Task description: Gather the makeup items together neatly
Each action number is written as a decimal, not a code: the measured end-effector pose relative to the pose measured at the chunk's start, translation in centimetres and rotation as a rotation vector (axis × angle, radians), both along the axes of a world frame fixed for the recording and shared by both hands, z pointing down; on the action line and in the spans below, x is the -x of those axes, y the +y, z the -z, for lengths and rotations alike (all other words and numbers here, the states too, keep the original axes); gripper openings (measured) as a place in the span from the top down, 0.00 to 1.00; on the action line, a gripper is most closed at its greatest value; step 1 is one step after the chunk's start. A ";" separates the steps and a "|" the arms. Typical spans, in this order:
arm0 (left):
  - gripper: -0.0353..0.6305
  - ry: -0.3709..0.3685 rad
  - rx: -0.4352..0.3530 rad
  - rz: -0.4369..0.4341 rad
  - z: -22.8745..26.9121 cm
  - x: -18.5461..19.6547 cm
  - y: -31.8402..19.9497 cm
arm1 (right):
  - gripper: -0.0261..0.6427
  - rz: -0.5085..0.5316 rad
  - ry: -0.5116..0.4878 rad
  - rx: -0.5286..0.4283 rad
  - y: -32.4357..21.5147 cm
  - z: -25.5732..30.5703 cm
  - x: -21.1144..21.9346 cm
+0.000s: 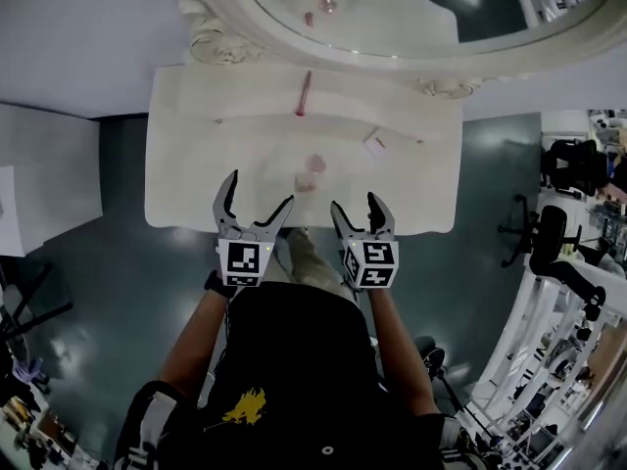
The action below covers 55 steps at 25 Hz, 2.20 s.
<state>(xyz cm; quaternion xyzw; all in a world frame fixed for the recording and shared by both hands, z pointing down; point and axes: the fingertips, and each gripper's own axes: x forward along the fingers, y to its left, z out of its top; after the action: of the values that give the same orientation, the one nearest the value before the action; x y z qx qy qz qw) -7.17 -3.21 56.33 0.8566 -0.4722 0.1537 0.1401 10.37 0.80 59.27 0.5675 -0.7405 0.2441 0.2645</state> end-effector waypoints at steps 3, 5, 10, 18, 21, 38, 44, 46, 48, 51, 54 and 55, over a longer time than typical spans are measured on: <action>0.20 0.082 0.061 0.025 -0.7 -1.0 0.0 | 0.46 0.039 0.018 -0.022 -3.0 -0.4 1.0; 0.20 0.055 0.055 0.018 -1.3 -1.3 -0.3 | 0.46 0.062 0.015 -0.008 -4.3 -1.4 1.5; 0.20 0.031 0.061 0.055 -3.2 -0.9 -1.5 | 0.48 0.091 0.006 0.056 -6.0 -4.8 2.1; 0.20 -0.031 0.070 -0.002 -5.5 -0.7 -1.2 | 0.48 0.170 0.044 0.103 -9.1 -8.7 5.4; 0.21 -0.002 0.066 0.024 -5.5 -1.4 -1.2 | 0.48 0.197 0.063 0.149 -9.8 -9.8 5.4; 0.21 -0.012 0.094 0.071 -5.8 1.4 -1.6 | 0.52 0.177 0.107 0.325 -8.5 -15.6 4.9; 0.21 -0.002 0.075 0.059 -5.2 0.2 -2.8 | 0.59 0.301 0.158 0.376 -9.0 -16.2 4.9; 0.21 0.000 0.074 0.059 -4.9 0.1 -3.1 | 0.59 0.321 0.164 0.378 -9.1 -16.2 4.8; 0.21 -0.004 0.078 0.056 -4.8 0.3 -3.1 | 0.59 0.334 0.164 0.375 -9.0 -16.4 5.1; 0.21 -0.006 0.076 0.062 -4.2 1.1 -3.2 | 0.59 0.353 0.158 0.365 -9.0 -16.4 5.2; 0.21 -0.014 0.081 0.072 -3.8 1.4 -3.4 | 0.59 0.394 0.169 0.361 -9.1 -15.9 5.0; 0.21 -0.020 0.082 0.072 -3.7 1.6 -3.4 | 0.59 0.407 0.174 0.360 -9.1 -15.7 5.0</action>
<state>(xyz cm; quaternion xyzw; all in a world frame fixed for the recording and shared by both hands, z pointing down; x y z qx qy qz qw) -8.74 -6.62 60.02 0.8310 -0.4973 0.1763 0.1759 5.41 -8.30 74.96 0.3697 -0.7586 0.2638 0.4671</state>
